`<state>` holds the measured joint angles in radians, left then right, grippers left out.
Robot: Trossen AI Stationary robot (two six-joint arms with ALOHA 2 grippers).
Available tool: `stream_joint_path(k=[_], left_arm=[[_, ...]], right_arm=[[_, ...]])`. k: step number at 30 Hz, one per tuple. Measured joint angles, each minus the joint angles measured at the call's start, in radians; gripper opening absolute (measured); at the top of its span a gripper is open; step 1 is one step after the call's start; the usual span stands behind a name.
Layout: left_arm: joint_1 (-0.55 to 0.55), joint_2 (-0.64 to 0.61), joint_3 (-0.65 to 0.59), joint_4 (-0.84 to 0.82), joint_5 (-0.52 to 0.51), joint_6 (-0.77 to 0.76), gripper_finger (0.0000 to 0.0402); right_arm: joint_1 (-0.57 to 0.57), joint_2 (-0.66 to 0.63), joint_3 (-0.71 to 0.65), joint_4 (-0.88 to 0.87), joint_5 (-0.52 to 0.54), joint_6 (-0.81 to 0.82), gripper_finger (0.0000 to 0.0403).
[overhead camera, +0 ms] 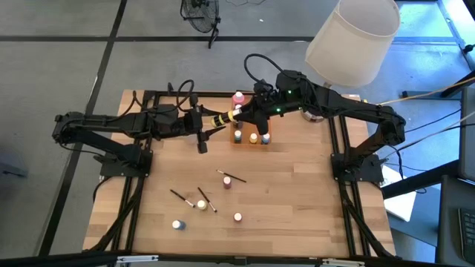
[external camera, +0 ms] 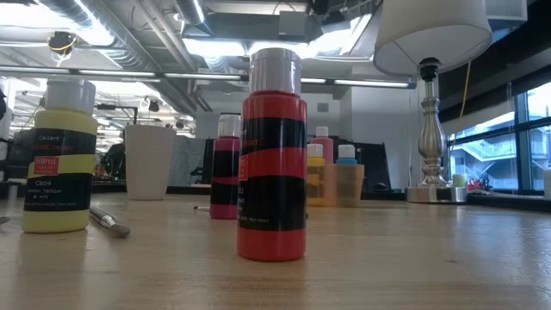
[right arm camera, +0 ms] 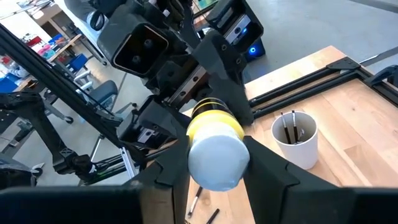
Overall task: Pick & Place Paint Supplies
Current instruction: Put the top small light yellow paint bottle into the orange bin
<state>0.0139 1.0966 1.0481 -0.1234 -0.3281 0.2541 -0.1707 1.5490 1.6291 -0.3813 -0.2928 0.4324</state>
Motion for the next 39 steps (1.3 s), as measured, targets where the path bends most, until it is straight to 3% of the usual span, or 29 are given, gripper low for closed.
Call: stream_joint_path(k=[15, 29, 39], left_arm=[[-0.137, 0.0, 0.0, 0.03, -0.213, 0.216, 0.0224], [-0.181, -0.081, 0.0, -0.018, -0.359, 0.184, 0.0222], [-0.232, -0.221, 0.0, -0.213, -0.462, 0.002, 0.0221]], right_arm=[[0.0, 0.0, 0.0, -0.016, -0.001, -0.017, 0.012], [0.0, 0.0, 0.001, -0.083, 0.004, -0.013, 0.012], [-0.035, 0.0, 0.001, -0.279, 0.129, 0.081, 0.012]])
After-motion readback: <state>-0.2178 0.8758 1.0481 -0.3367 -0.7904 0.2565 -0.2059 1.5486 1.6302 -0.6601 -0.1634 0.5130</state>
